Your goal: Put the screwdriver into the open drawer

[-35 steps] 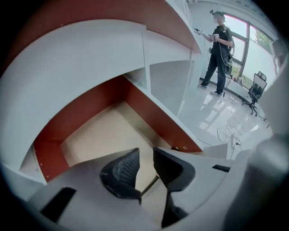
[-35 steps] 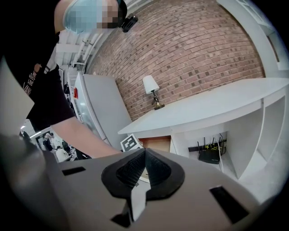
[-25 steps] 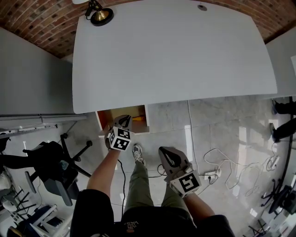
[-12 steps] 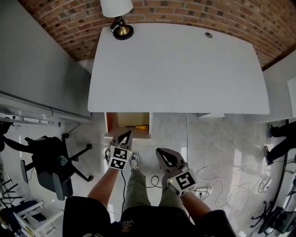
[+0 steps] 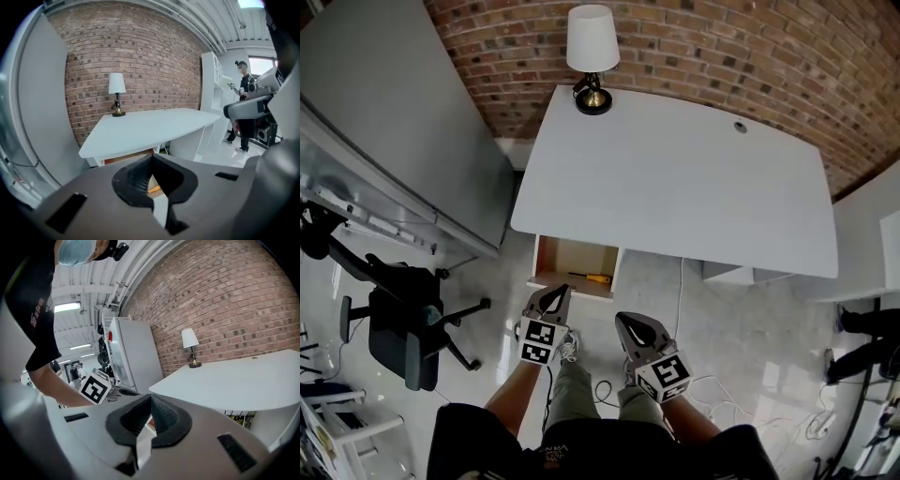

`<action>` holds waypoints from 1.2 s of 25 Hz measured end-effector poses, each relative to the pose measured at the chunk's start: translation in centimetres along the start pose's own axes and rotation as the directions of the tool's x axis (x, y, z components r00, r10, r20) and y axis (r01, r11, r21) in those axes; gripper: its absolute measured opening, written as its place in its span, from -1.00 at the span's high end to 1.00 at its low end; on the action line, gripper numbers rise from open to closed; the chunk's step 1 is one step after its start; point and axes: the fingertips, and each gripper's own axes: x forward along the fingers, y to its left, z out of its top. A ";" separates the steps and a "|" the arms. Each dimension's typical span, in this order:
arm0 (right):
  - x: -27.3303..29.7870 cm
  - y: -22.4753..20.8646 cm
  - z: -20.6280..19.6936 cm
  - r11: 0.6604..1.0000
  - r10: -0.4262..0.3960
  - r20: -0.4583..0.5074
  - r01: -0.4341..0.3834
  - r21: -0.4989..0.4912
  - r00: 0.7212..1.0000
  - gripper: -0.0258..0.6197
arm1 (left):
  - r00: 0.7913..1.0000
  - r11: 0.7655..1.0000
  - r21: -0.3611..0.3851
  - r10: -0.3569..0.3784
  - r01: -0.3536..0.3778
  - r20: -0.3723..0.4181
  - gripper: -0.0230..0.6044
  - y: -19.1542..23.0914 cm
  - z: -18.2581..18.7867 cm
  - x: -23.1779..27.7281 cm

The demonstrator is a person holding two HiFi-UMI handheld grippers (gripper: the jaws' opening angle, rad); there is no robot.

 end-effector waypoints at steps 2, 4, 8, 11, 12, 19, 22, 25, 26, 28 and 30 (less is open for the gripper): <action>-0.3 0.7 0.1 1.000 0.016 0.042 -0.016 -0.001 0.999 0.93 | 1.000 1.000 -0.014 0.006 -0.006 0.028 0.90 -0.4 0.8 -1.6; -0.8 1.3 0.5 1.000 0.024 0.051 -0.024 -0.008 0.998 0.93 | 0.999 0.999 -0.031 0.017 -0.015 0.051 0.90 -0.7 1.3 -3.2; -1.7 2.2 1.7 1.000 0.026 0.048 -0.026 -0.007 0.999 0.93 | 0.995 0.998 -0.043 0.057 -0.054 0.083 0.90 -1.0 2.8 -6.3; -2.5 2.9 2.6 0.999 0.037 0.079 -0.036 -0.018 0.996 0.93 | 0.991 0.995 -0.067 0.079 -0.072 0.108 0.90 -1.5 3.7 -8.5; -2.8 3.0 2.9 0.999 0.041 0.082 -0.039 -0.021 0.996 0.93 | 0.989 0.994 -0.071 0.087 -0.079 0.116 0.90 -1.7 4.0 -9.2; -4.3 3.3 4.8 0.996 0.071 0.078 -0.067 -0.060 0.994 0.93 | 0.973 0.988 -0.084 0.140 -0.127 0.181 0.90 -3.3 6.8 -13.0; -4.8 3.6 5.9 0.993 0.091 0.104 -0.083 -0.084 0.990 0.93 | 0.970 0.987 -0.085 0.147 -0.133 0.195 0.90 -4.0 7.6 -14.2; -5.3 4.0 6.6 0.991 0.109 0.117 -0.098 -0.096 0.987 0.93 | 0.968 0.986 -0.092 0.154 -0.138 0.199 0.90 -4.9 7.9 -15.2; -5.5 4.2 6.7 0.989 0.116 0.117 -0.104 -0.101 0.986 0.93 | 0.966 0.985 -0.095 0.160 -0.143 0.204 0.90 -5.2 8.0 -15.6; -5.9 4.5 6.8 0.987 0.130 0.115 -0.117 -0.112 0.985 0.93 | 0.960 0.982 -0.103 0.177 -0.158 0.218 0.90 -5.6 8.1 -16.6; -6.4 4.7 6.9 0.985 0.139 0.110 -0.125 -0.118 0.984 0.93 | 0.954 0.978 -0.115 0.195 -0.173 0.227 0.90 -6.0 8.2 -17.5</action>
